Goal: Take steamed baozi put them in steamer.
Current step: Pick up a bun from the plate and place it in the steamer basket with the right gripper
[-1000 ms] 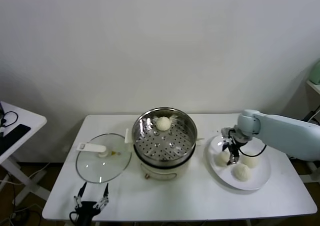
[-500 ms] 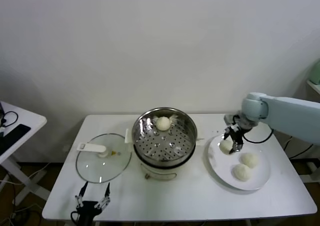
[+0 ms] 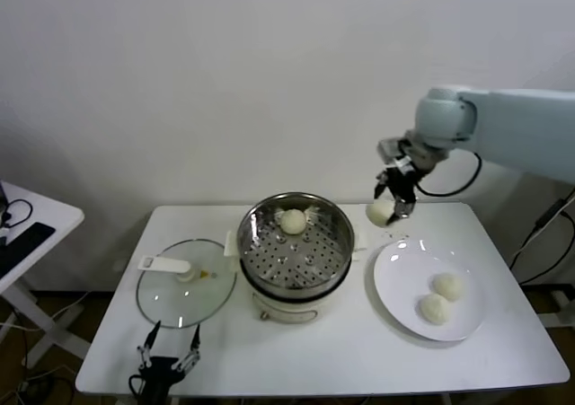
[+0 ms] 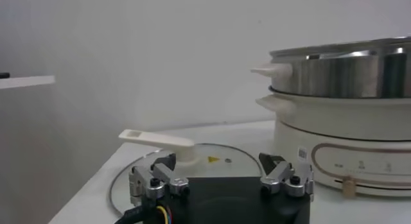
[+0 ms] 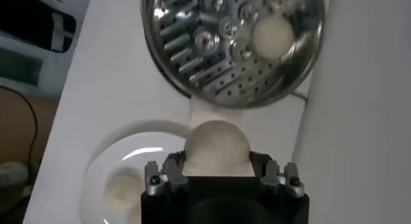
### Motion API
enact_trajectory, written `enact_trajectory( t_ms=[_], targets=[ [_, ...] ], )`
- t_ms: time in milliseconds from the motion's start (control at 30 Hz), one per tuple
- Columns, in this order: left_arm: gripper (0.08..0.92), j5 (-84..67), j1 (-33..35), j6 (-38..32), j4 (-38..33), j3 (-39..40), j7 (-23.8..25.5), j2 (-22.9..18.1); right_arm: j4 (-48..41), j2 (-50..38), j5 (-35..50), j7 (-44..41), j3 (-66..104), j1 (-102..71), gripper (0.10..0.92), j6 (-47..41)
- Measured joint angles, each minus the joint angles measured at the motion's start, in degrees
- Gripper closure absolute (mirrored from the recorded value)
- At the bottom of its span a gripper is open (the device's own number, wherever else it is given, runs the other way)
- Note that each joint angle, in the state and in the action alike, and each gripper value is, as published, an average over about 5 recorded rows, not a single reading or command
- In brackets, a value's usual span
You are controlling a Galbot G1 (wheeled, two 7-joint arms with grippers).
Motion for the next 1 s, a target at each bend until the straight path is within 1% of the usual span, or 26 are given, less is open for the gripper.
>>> enact_trajectory(
  t_ms=[200, 433, 733, 1000],
  targets=[
    [0.177, 0.47, -0.23, 0.07, -0.04, 0.52, 0.02, 0.3, -0.87, 6.97, 4.79, 1.45, 2.54, 0.53, 0.347, -2.28],
    [0.177, 1.1, 0.0, 0.27, -0.59, 1.07, 0.12, 0.49, -5.03, 14.99, 6.98, 3.99, 6.06, -4.52, 0.347, -5.28],
    [0.177, 1.51, 0.06, 0.12, -0.26, 1.32, 0.15, 0.51, -11.6, 23.06, 5.91, 5.9, 8.46, -13.67, 0.347, -7.27],
    [0.177, 1.66, -0.12, -0.01, 0.48, 1.39, 0.15, 0.43, -16.99, 27.37, 2.39, 6.15, 8.75, -20.31, 0.347, -7.34]
  ],
)
